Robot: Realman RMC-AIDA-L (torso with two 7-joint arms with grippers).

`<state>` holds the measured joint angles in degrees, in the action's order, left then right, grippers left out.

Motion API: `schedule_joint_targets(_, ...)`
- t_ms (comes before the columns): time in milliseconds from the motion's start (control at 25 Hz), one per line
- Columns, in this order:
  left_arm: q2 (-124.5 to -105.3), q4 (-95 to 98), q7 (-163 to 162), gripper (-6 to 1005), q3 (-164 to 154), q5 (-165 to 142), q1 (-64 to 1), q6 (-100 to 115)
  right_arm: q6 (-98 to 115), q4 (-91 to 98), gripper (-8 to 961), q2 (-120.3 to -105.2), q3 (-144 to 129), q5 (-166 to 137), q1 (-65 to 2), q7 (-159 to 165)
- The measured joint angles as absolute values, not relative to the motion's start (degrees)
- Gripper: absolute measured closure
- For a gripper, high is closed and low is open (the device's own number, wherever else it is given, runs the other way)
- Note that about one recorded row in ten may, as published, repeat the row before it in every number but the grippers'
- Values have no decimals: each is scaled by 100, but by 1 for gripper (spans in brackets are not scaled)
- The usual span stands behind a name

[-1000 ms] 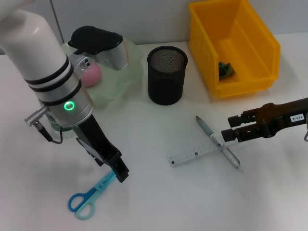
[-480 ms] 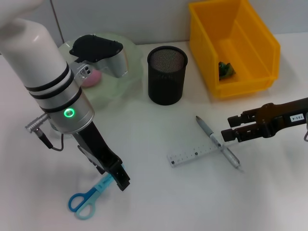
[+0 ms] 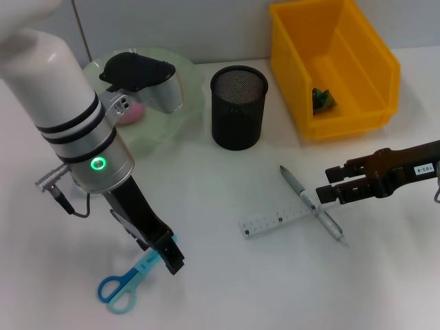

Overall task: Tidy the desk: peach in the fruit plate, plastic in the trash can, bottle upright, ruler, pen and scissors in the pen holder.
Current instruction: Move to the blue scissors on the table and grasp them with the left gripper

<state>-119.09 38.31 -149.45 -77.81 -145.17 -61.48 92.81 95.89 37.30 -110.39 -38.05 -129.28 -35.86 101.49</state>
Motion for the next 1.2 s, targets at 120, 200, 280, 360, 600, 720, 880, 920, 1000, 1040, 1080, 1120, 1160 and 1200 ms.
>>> schedule_joint_targets(120, -11909, 3774, -14911, 267, -7799, -14518, -6139, 9208, 9588, 3732, 228, -11039, -3806, -12929, -3586, 10149)
schedule_joint_targets(200, -11909, 3709, -14891, 267, -7810, -14519, -6139, 9139, 9588, 3734, 228, -11039, -3805, -12929, -3586, 10149)
schedule_joint_targets(280, -11909, 3667, -14881, 267, -7820, -14520, -6139, 9087, 9588, 3735, 228, -11039, -3806, -12929, -3588, 10149)
schedule_joint_targets(360, -11909, 3659, -14874, 267, -7851, -14520, -6137, 9045, 9588, 3736, 228, -11039, -3805, -12929, -3589, 10151)
schedule_joint_targets(600, -11909, 3648, -14788, 268, -7923, -14528, -6130, 8985, 9589, 3736, 228, -11039, -3805, -12929, -3599, 10160)
schedule_joint_targets(720, -11912, 3647, -14776, 268, -7989, -14528, -6131, 8934, 9589, 3740, 228, -11039, -3805, -12929, -3601, 10162)
schedule_joint_targets(880, -11912, 3647, -14765, 278, -8008, -14528, -6130, 8920, 9589, 3743, 228, -11039, -3806, -12929, -3603, 10164)
schedule_joint_targets(920, -11914, 3647, -14737, 288, -8022, -14529, -6131, 8909, 9589, 3743, 228, -11039, -3805, -12929, -3603, 10165)
schedule_joint_targets(1000, -11915, 3648, -14733, 307, -8023, -14529, -6133, 8906, 9589, 3744, 228, -11039, -3805, -12929, -3604, 10166)
schedule_joint_targets(1040, -11917, 3647, -14729, 317, -8024, -14528, -6139, 8903, 9589, 3743, 228, -11039, -3805, -12929, -3604, 10166)
schedule_joint_targets(1080, -11917, 3647, -14726, 327, -8025, -14529, -6141, 8902, 9589, 3741, 228, -11039, -3805, -12929, -3604, 10167)
schedule_joint_targets(1120, -11917, 3647, -14723, 338, -8027, -14528, -6141, 8902, 9589, 3736, 228, -11039, -3805, -12929, -3604, 10168)
schedule_joint_targets(1160, -11918, 3647, -14719, 349, -8029, -14528, -6142, 8902, 9589, 3733, 228, -11039, -3805, -12929, -3604, 10168)
schedule_joint_targets(1200, -11918, 3647, -14714, 359, -8032, -14528, -6145, 8902, 9589, 3732, 228, -11039, -3806, -12929, -3604, 10169)
